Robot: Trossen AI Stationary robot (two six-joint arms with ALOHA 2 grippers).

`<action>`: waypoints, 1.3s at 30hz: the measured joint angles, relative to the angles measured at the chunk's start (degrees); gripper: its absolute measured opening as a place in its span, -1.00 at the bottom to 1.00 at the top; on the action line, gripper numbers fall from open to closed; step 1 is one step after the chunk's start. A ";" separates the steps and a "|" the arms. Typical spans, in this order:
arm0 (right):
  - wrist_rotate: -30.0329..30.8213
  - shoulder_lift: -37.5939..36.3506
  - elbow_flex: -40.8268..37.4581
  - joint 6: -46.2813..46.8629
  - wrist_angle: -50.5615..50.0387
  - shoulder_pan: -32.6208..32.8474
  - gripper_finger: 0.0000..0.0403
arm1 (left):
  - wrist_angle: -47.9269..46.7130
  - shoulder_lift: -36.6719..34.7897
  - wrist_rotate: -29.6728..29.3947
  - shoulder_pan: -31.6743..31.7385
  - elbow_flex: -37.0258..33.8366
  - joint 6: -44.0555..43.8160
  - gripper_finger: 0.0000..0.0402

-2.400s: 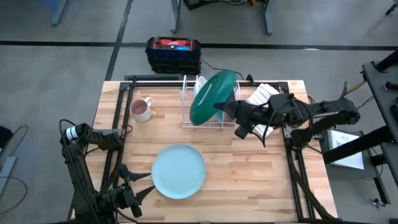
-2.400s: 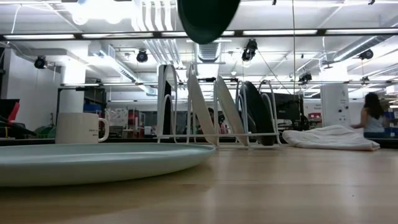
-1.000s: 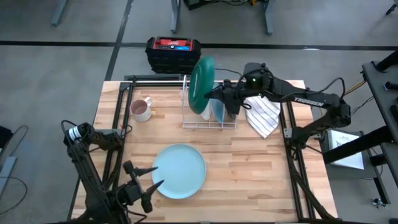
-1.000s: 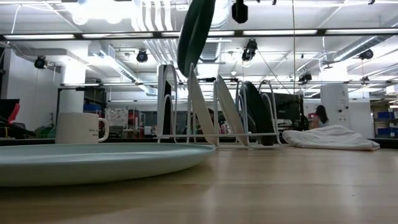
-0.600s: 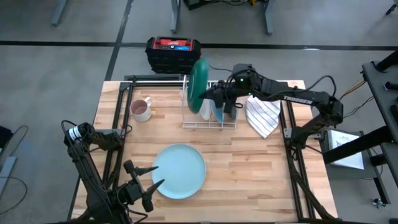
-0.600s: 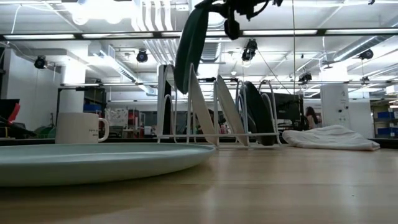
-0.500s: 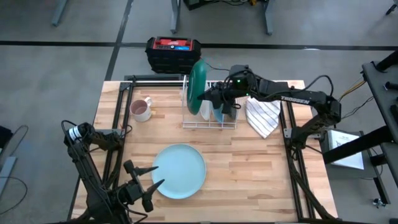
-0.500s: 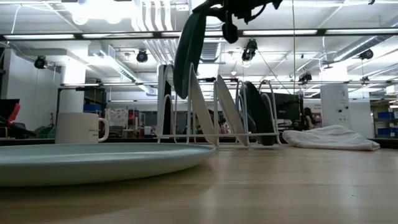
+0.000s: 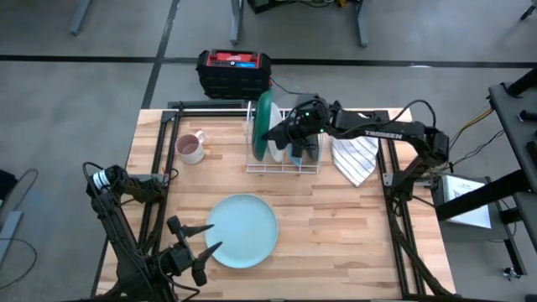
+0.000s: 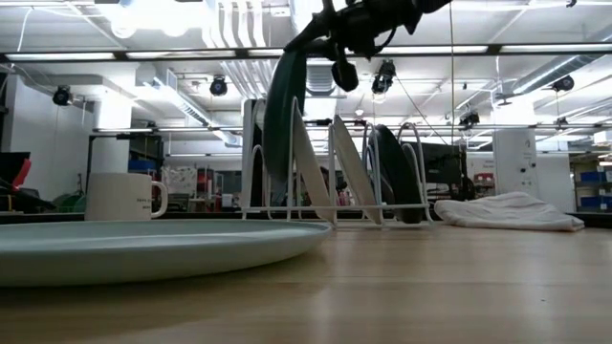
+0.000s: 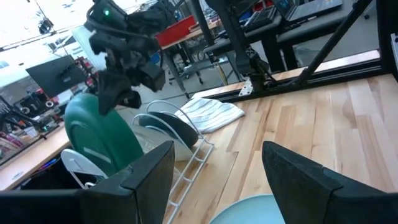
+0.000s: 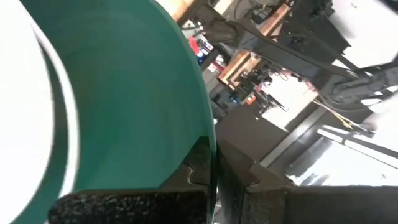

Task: Sort dishes
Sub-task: Put the green plate in the dishwasher rack

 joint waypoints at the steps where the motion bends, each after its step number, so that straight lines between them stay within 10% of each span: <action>1: 0.04 0.46 0.00 0.01 -0.14 -0.01 -1.00 | 0.20 0.00 0.00 0.00 0.00 0.34 0.16; 39: 0.16 5.12 0.00 10.80 1.06 -1.11 -0.67 | 0.74 0.00 -0.07 0.00 -1.88 1.55 0.16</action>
